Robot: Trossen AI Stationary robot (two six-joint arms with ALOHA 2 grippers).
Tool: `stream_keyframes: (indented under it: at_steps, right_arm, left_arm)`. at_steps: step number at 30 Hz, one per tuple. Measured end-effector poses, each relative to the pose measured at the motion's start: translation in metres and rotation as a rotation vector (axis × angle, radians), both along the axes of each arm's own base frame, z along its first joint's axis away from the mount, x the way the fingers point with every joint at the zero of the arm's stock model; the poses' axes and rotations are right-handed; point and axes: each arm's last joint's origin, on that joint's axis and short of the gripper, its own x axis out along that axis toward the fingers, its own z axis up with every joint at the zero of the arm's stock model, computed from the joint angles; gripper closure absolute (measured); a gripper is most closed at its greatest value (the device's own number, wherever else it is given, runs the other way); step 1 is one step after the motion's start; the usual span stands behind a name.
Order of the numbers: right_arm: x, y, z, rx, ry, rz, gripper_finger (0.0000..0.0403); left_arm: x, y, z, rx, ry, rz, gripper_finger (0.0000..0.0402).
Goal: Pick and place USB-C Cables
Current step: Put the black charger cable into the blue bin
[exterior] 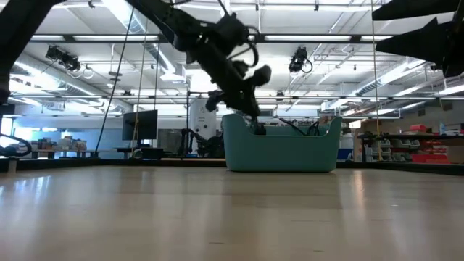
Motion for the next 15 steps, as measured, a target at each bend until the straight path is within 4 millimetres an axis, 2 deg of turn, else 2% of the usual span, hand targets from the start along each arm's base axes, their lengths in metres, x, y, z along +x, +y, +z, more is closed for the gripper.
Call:
stream_keyframes:
  at_steps: [3,9,15]
  right_arm:
    - [0.0,0.0,0.001,-0.007,0.004,0.001,0.0153]
    - [0.0,0.0,-0.001,-0.01,0.008,0.009,0.0162]
    - [0.0,0.0,0.0,-0.003,0.004,0.008,0.0163]
  left_arm:
    - [-0.003,0.012,-0.015,-0.028,0.045,0.05,0.0342]
    - [-0.009,0.022,-0.018,-0.051,0.063,0.107,0.0335]
    - [-0.015,0.028,-0.017,-0.109,0.072,0.081,0.0265]
